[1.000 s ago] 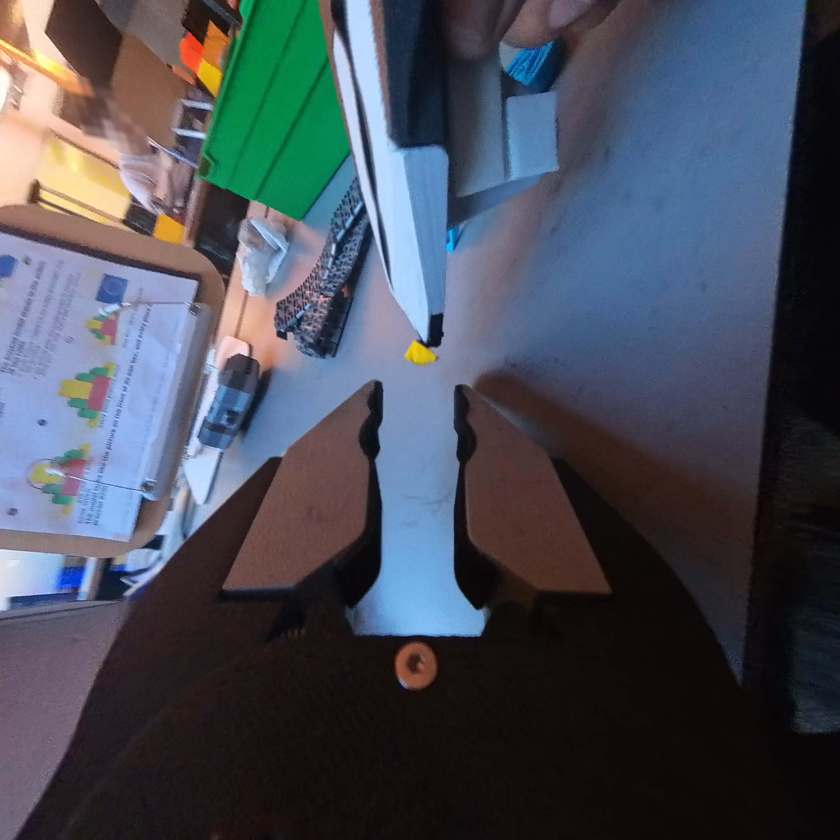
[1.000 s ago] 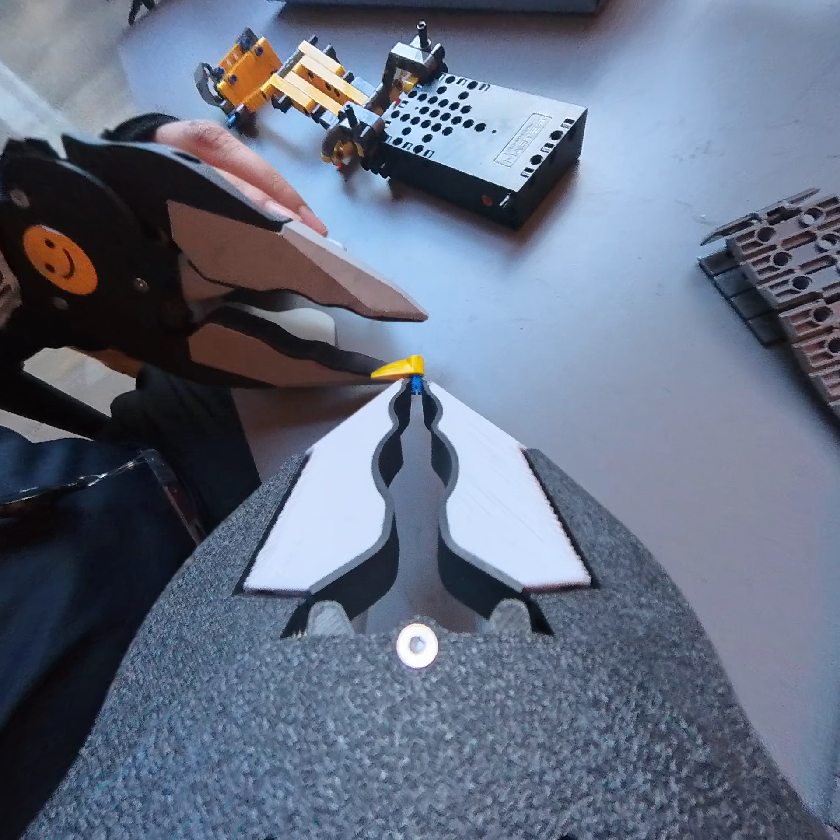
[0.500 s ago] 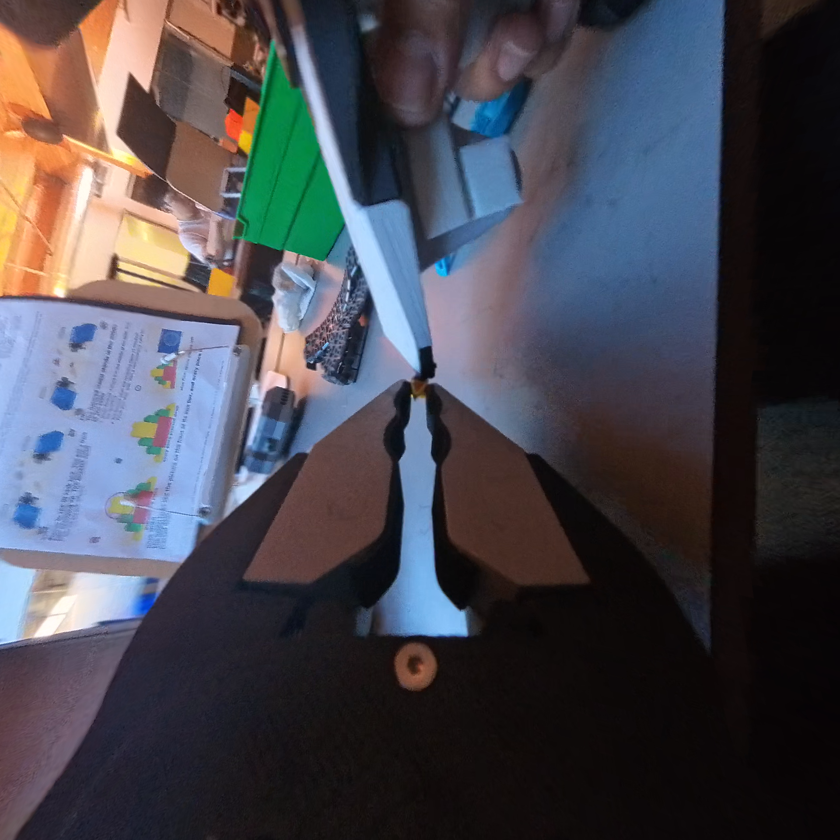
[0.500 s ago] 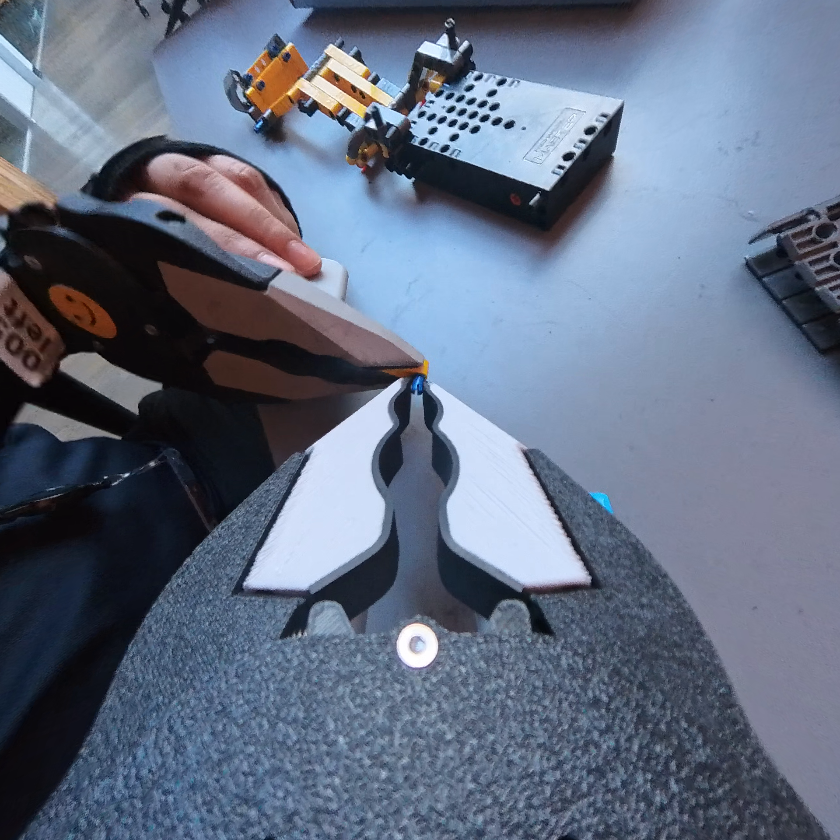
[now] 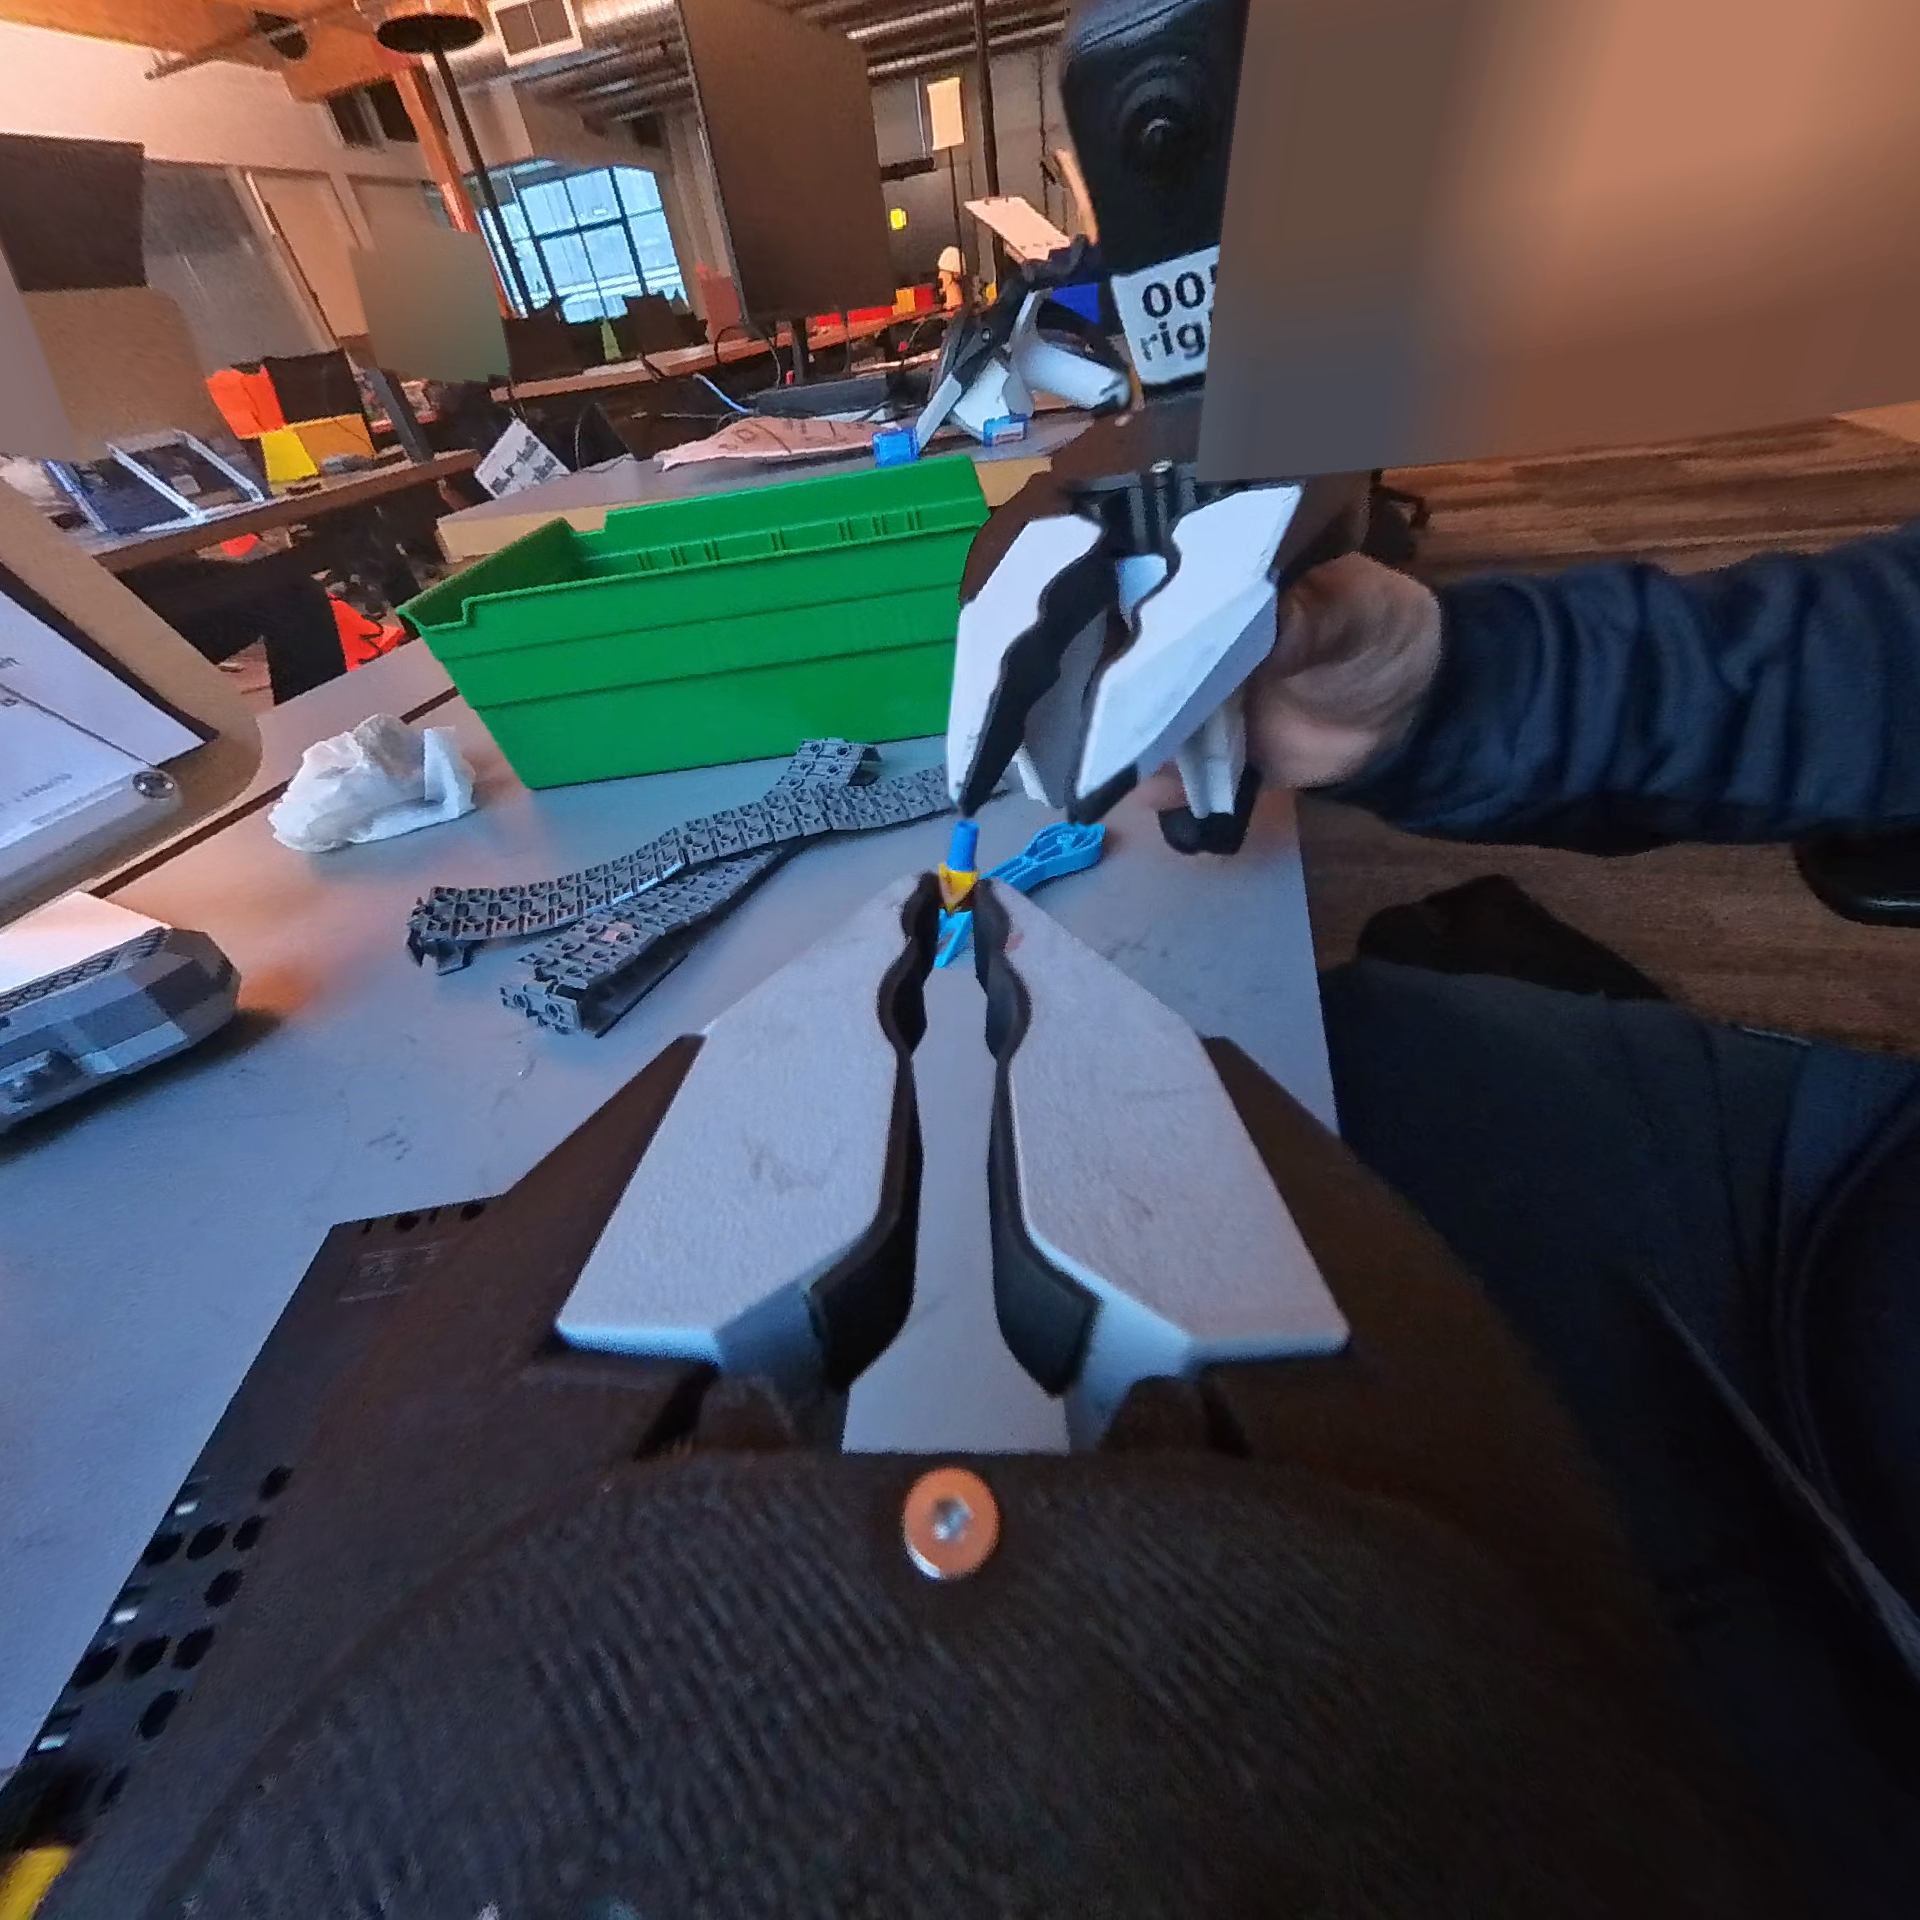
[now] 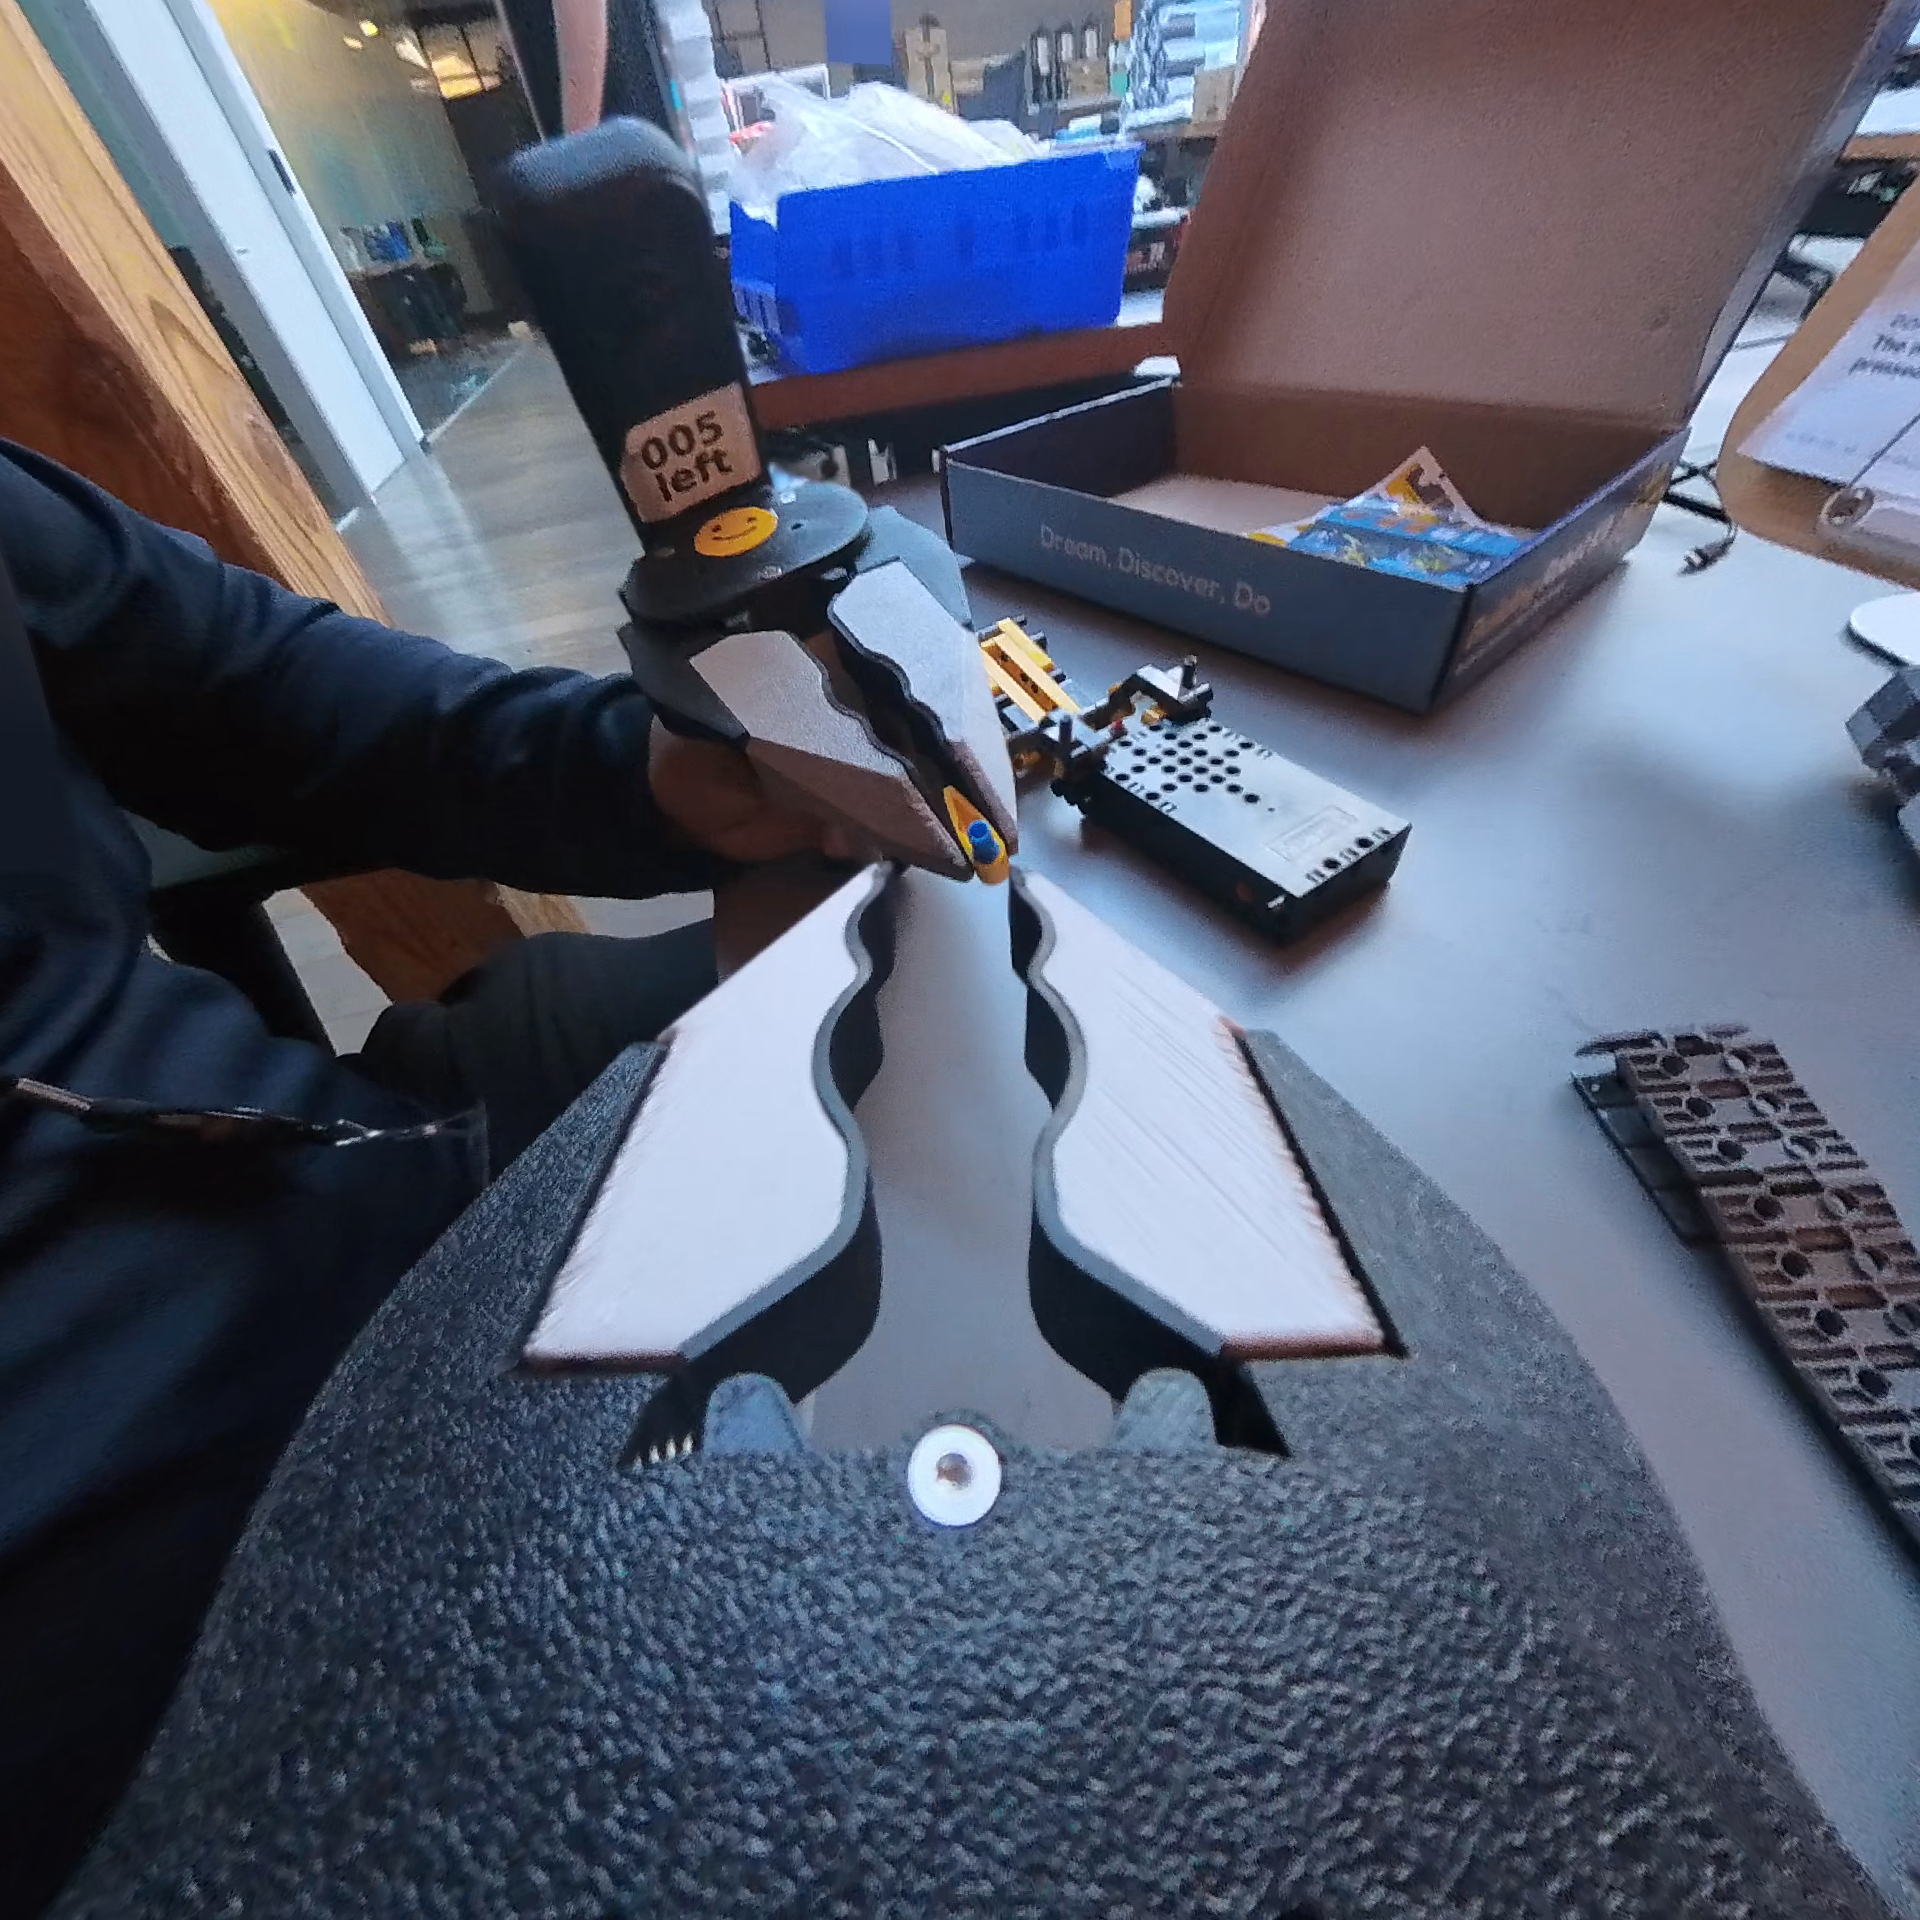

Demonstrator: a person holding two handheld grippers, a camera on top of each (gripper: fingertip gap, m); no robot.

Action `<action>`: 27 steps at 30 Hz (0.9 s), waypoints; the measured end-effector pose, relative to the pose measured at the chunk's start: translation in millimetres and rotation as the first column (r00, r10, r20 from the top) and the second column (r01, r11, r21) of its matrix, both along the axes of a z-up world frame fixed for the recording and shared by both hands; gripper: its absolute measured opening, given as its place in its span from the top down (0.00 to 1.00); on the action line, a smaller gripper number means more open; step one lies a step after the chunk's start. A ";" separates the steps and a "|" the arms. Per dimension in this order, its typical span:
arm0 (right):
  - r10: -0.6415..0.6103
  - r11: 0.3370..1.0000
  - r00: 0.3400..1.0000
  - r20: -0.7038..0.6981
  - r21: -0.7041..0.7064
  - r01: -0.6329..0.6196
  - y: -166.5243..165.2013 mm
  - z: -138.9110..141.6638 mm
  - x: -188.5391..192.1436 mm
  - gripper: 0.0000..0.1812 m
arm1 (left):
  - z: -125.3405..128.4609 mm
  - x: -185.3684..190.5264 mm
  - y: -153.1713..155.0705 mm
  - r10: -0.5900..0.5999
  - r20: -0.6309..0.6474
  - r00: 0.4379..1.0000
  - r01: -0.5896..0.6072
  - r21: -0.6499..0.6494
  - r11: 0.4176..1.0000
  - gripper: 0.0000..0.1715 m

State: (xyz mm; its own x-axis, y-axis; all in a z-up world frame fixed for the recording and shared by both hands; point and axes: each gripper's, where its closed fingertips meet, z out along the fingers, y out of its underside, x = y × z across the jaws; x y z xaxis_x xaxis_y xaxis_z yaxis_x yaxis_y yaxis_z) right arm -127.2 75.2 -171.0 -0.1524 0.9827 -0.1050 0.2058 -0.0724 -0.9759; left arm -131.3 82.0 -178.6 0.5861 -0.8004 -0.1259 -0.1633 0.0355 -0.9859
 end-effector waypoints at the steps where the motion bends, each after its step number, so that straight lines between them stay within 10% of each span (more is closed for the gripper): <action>1: -0.005 1.000 1.000 -0.016 0.004 0.005 0.1 1.9 -1.0 0.91 | 1.3 0.8 -0.7 -0.006 0.013 1.000 0.006 -0.002 1.000 0.97; 18: -0.048 0.994 0.998 -0.038 -0.103 0.044 7.0 1.7 -9.0 1.00 | 7.8 1.7 1.9 0.024 0.068 0.997 -0.025 0.006 1.000 0.93; 21: -0.068 0.968 0.997 0.026 -0.240 0.072 17.8 -8.8 -7.3 1.00 | -12.9 -3.9 8.2 0.124 -0.180 0.976 -0.108 0.098 0.989 0.80; 27: -0.013 0.886 0.976 0.218 -0.451 0.112 22.2 -47.7 -4.1 1.00 | -59.0 -2.9 16.1 0.334 -0.625 0.705 -0.094 0.385 0.918 0.82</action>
State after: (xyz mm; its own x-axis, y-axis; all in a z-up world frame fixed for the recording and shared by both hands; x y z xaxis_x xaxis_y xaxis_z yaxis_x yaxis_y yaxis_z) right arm -131.3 97.4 -218.7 -0.0186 0.8234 -0.5672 0.3753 -0.5200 -0.7673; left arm -134.2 98.1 -237.6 0.4001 -0.5123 -0.7599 -0.8112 0.1878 -0.5537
